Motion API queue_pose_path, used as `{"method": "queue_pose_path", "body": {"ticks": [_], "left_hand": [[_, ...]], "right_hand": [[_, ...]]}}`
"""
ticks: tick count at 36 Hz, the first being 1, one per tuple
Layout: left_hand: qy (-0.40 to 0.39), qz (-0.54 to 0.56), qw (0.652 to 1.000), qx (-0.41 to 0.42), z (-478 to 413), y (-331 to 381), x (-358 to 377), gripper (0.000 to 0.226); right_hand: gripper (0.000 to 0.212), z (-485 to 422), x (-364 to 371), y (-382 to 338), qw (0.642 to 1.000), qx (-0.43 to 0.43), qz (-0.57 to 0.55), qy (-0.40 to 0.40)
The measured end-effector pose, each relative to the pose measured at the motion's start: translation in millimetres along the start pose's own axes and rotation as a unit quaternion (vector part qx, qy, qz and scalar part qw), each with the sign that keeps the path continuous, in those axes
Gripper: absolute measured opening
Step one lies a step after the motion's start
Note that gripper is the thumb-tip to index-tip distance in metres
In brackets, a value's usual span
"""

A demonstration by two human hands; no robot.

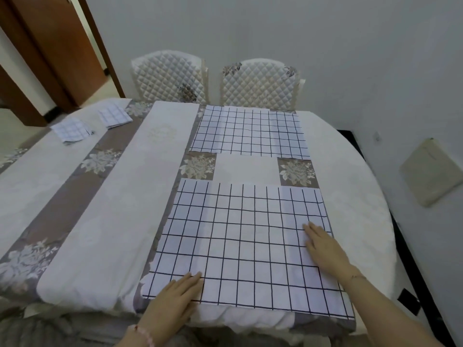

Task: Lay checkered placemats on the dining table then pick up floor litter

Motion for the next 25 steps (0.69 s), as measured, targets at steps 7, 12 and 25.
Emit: {"method": "queue_pose_path", "body": {"ticks": [7,12,25], "left_hand": [[-0.026,-0.028,0.999,-0.036,18.7,9.8,-14.9,0.076],[-0.071,0.198,0.973,-0.092,10.6,8.1,-9.7,0.057],[0.294,0.562,0.661,-0.401,139.8,29.6,-60.2,0.016]], "right_hand": [[0.056,13.9,1.0,-7.9,0.999,0.017,-0.029,0.005],[0.049,39.4,-1.4,-21.8,0.983,-0.005,-0.174,0.059],[0.02,109.4,26.6,-157.3,0.931,-0.133,-0.335,-0.063]]}}
Point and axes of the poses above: each hand's wrist, its own z-axis away from the middle knuckle, its own x-axis out of the palm, y = z × x, the point moved 1 cm from there along -z, towards the middle knuckle, and after that the axes turned 12 degrees about -z, right-handed, at the moved point
